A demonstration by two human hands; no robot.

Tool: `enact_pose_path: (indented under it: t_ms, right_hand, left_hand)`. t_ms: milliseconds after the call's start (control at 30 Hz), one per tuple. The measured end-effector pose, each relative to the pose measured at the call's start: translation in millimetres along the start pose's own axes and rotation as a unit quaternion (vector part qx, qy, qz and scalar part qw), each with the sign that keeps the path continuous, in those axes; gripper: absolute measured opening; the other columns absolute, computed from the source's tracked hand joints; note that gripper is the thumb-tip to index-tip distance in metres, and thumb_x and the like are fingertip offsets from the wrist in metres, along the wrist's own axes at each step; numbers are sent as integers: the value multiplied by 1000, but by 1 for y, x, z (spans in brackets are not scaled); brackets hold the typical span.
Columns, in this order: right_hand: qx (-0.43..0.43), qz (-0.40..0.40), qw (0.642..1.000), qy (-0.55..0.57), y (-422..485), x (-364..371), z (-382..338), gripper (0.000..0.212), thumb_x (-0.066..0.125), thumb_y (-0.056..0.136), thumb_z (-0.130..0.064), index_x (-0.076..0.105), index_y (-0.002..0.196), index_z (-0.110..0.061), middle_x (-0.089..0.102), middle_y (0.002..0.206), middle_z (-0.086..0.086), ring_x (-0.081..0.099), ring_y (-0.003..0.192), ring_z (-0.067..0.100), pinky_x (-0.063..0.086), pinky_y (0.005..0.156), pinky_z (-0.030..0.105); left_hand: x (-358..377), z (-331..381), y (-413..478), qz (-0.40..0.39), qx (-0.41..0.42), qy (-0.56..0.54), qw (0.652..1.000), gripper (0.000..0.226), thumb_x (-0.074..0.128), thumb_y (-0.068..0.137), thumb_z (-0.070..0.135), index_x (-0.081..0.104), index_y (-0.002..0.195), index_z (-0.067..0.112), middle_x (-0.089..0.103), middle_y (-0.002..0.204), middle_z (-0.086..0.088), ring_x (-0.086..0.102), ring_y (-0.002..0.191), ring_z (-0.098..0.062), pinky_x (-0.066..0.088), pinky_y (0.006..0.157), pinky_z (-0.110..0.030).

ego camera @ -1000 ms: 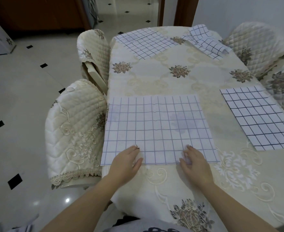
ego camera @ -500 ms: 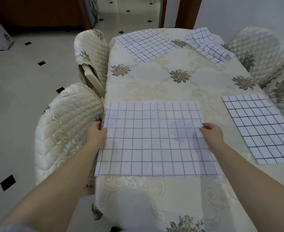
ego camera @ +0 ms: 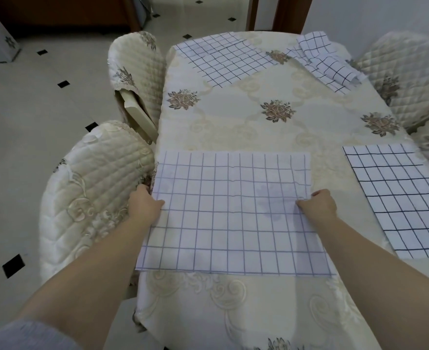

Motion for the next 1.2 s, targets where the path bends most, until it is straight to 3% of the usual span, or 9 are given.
enact_pose_path:
  t_ms: [167,267,400,500,667,767,967,1133,1200]
  right_hand:
    - [41,-8,998,-48,4,3,1,41,72,70,-38,61,90,-4,65,97,15,58,98,35,49,84,36]
    - [47,5,996,-73,-4,-3,-4,40,71,74,-40,52,91,-10,55,105,15,51,111,36,39,80,34]
    - [38,-9,999,-24,0,-1,4,40,73,64,-30,51,90,-9,58,88,12,63,93,32,50,79,34]
    - [44,-27,998,45,-2,-6,4,51,77,75,-17,50,113,4,55,101,17,58,102,30,47,77,32]
    - [65,-82,981,163,-2,-14,5,68,79,77,-28,51,124,13,55,127,19,53,119,35,44,102,41]
    - [96,-103,964,226,-1,-19,6,64,73,81,-32,52,127,7,56,127,11,53,119,30,42,105,39]
    - [99,-127,942,293,-12,-37,-12,44,70,85,-17,58,121,6,65,108,20,64,97,33,54,88,45]
    - [66,-135,919,366,-27,-49,-39,30,69,85,-12,64,111,1,68,104,14,64,86,25,53,72,26]
    - [66,-148,907,390,-38,-51,-50,17,69,85,-12,65,100,-5,64,83,9,55,65,16,48,49,17]
  left_hand:
    - [6,-1,-5,10,-9,-30,999,38,71,83,18,51,112,3,58,103,-12,55,100,-32,47,81,-36]
    - [6,-1,-5,4,-9,-55,998,24,70,83,17,53,97,8,56,88,-6,54,86,-27,47,77,-35]
    - [5,-8,4,7,-44,-148,988,12,66,81,15,61,74,7,55,63,-9,53,66,-26,47,65,-34]
    - [3,-9,6,-10,-85,-203,975,17,66,84,15,68,91,-1,56,63,-9,51,58,-25,44,65,-30]
    - [-5,-7,10,-82,-138,-285,945,36,70,85,17,62,110,-8,64,89,-17,61,82,-31,52,87,-40]
    - [-8,-1,5,-161,-182,-338,909,30,69,87,17,62,104,-6,65,87,-17,63,76,-30,55,70,-43]
    - [-16,21,-5,-206,-171,-392,880,20,68,88,16,63,98,0,66,86,-13,63,74,-26,54,66,-38]
    - [-20,47,-13,-206,-147,-422,870,22,72,84,16,65,100,2,66,88,-11,63,74,-23,54,79,-36]
    - [-18,61,-18,-210,-134,-441,862,20,73,83,14,65,97,1,66,89,-10,59,74,-21,51,81,-33]
Point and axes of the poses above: each hand's wrist, its own y-axis towards the middle knuckle, its own x-axis out of the palm, z = x × y, the point moved 3 cm from there along y, towards the middle knuckle
